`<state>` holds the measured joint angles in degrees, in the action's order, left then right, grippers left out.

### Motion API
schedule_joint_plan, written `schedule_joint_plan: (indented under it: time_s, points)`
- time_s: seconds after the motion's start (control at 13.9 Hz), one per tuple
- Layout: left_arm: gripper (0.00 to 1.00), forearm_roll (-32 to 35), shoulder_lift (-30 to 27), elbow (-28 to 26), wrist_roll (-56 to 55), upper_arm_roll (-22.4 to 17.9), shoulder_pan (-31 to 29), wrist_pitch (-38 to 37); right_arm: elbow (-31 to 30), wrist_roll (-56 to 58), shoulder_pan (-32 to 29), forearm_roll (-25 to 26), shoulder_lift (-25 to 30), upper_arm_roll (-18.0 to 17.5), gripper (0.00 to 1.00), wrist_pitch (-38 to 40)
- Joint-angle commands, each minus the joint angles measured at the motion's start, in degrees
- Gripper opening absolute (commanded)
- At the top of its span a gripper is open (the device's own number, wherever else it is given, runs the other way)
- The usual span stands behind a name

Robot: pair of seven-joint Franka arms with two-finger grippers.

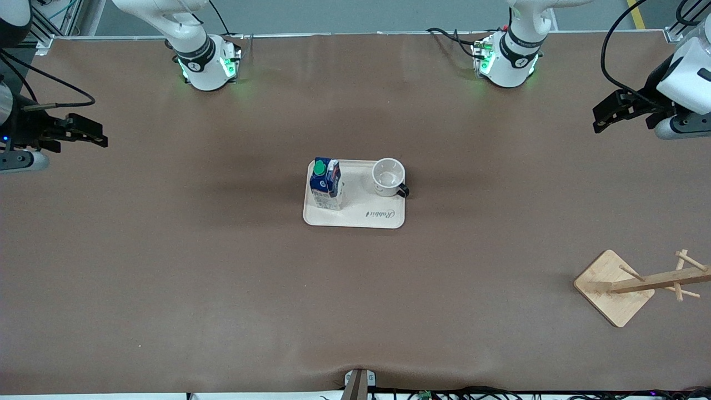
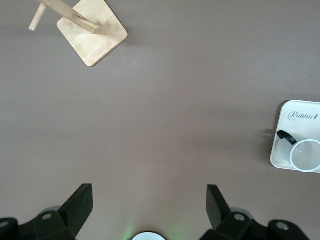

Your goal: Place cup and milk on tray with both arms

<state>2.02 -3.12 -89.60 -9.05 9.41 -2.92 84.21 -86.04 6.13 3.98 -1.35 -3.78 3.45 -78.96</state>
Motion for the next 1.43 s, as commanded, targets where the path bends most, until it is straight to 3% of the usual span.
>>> schedule_joint_plan:
  time_s: [0.0,0.5,1.36]
  points:
    - [1.0,-0.53,-1.19,-0.05,-0.09,-0.09,-0.16,-1.07,0.87,-0.07,1.21,0.03,0.44,0.07,1.0,1.52]
    - [1.0,-0.09,-1.19,0.56,0.43,-0.27,-0.25,-1.07,1.93,0.02,0.95,0.65,3.07,0.42,1.0,2.49]
    - [1.0,-0.53,-0.31,2.5,-0.27,-0.18,-0.16,-1.07,6.57,0.72,0.07,0.83,1.77,0.24,1.0,1.97]
